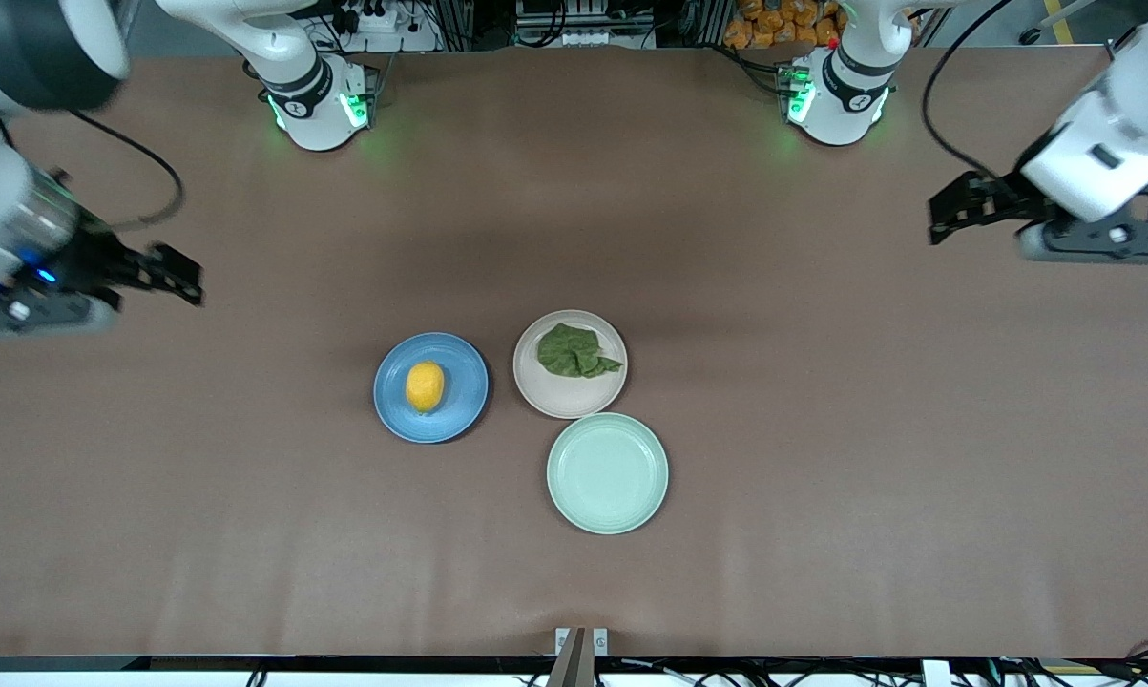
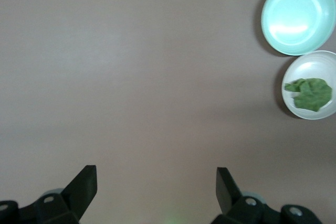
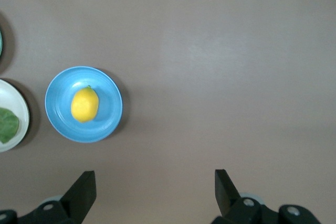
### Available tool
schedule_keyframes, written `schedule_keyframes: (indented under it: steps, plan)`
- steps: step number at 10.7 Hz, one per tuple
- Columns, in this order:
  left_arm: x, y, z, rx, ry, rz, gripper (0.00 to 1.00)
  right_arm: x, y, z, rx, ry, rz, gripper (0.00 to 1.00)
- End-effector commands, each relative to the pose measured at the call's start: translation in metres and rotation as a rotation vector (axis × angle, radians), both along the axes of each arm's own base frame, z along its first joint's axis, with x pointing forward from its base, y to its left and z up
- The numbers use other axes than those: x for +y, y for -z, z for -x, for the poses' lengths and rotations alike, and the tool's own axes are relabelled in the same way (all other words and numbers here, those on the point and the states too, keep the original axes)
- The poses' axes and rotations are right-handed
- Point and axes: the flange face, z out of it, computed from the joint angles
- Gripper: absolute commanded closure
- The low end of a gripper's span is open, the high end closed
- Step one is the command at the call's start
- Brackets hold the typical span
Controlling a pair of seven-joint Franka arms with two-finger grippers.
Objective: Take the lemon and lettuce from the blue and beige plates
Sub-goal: 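Move the right gripper toward the lemon while the left gripper approaches the lettuce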
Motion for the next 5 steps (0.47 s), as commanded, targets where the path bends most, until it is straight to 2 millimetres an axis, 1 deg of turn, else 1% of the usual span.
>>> schedule_keyframes:
  steps: [1,3,4,5]
  plan:
    - [-0.058,0.024,-0.006,0.001,0.053,0.051,0.00,0.037,0.049,-0.022,0.019,0.058,0.006,0.00]
    - [-0.106,0.056,-0.011,0.023,0.006,0.057,0.00,0.065,0.099,-0.035,0.032,0.078,0.014,0.00]
    - [-0.134,0.067,-0.008,0.017,0.039,0.068,0.00,0.083,0.119,-0.038,0.037,0.115,0.002,0.00]
    - [-0.161,0.085,-0.010,0.014,0.046,0.092,0.00,0.108,0.146,-0.038,0.052,0.147,-0.012,0.00]
